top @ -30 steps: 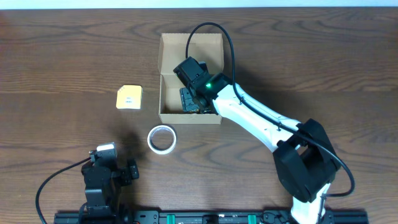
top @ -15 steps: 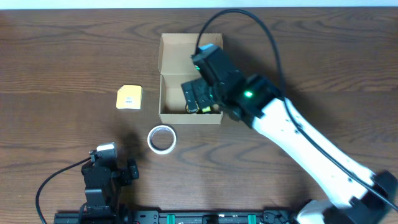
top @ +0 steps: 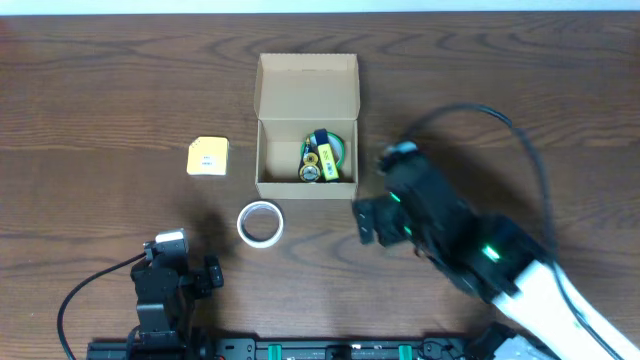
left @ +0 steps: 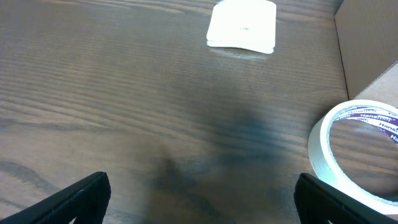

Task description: Pack container

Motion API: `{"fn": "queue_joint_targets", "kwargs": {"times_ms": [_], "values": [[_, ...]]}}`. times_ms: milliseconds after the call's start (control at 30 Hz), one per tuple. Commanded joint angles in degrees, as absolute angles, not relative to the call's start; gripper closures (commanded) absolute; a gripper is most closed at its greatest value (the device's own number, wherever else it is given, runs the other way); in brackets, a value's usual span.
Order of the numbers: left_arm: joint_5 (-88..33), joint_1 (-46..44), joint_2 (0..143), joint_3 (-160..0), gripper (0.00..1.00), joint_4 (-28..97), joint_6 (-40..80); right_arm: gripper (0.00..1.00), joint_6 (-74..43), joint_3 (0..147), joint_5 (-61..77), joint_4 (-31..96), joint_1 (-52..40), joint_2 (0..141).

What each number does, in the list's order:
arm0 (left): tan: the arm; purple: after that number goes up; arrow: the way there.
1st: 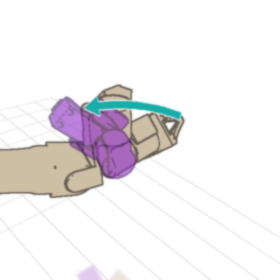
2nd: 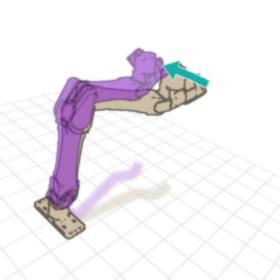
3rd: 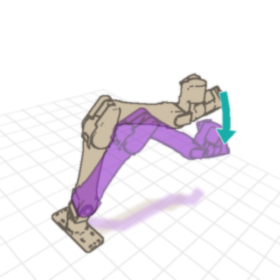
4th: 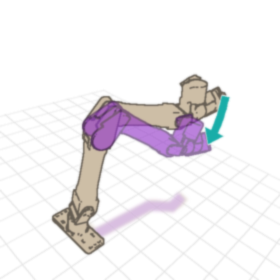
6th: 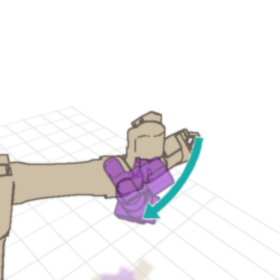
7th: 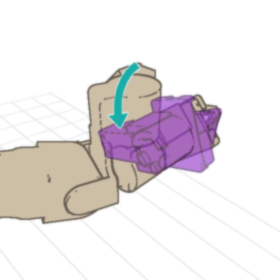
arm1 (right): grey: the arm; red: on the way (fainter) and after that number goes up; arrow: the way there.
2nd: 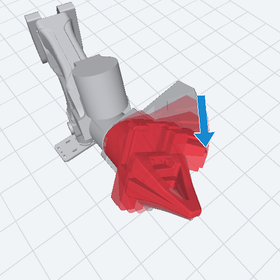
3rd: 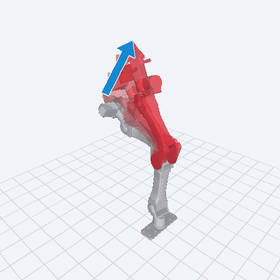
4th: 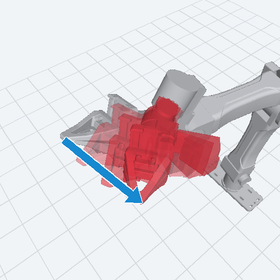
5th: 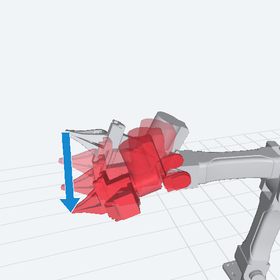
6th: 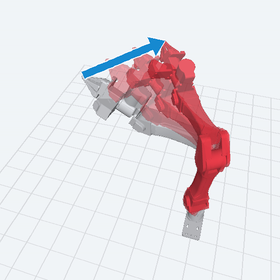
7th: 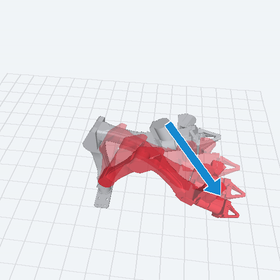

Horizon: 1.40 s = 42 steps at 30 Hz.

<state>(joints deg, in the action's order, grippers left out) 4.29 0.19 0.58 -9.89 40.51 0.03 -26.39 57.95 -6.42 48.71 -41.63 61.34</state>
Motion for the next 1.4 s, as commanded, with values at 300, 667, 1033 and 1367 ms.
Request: {"fn": "queue_joint_targets", "kwargs": {"times_ms": [300, 667, 1033, 1367], "values": [[4.4, -0.03, 0.21, -9.28, 0.05, 41.93, 0.43, 0.01, -27.14, 56.73, -17.08, 55.02, -41.28, 50.89], [4.4, -0.03, 0.21, -9.28, 0.05, 41.93, 0.43, 0.01, -19.51, 40.16, -17.63, 47.22, -34.17, 36.86], [4.4, -0.03, 0.21, -9.26, 0.05, 41.93, 0.43, 0.01, -10.63, 23.4, -8.47, 43.16, -12.69, 15.16], [4.4, -0.03, 0.21, -9.28, 0.05, 41.93, 0.43, 0.01, -9.96, 14.92, -6.33, 43.48, -4.6, 3.64]]}}
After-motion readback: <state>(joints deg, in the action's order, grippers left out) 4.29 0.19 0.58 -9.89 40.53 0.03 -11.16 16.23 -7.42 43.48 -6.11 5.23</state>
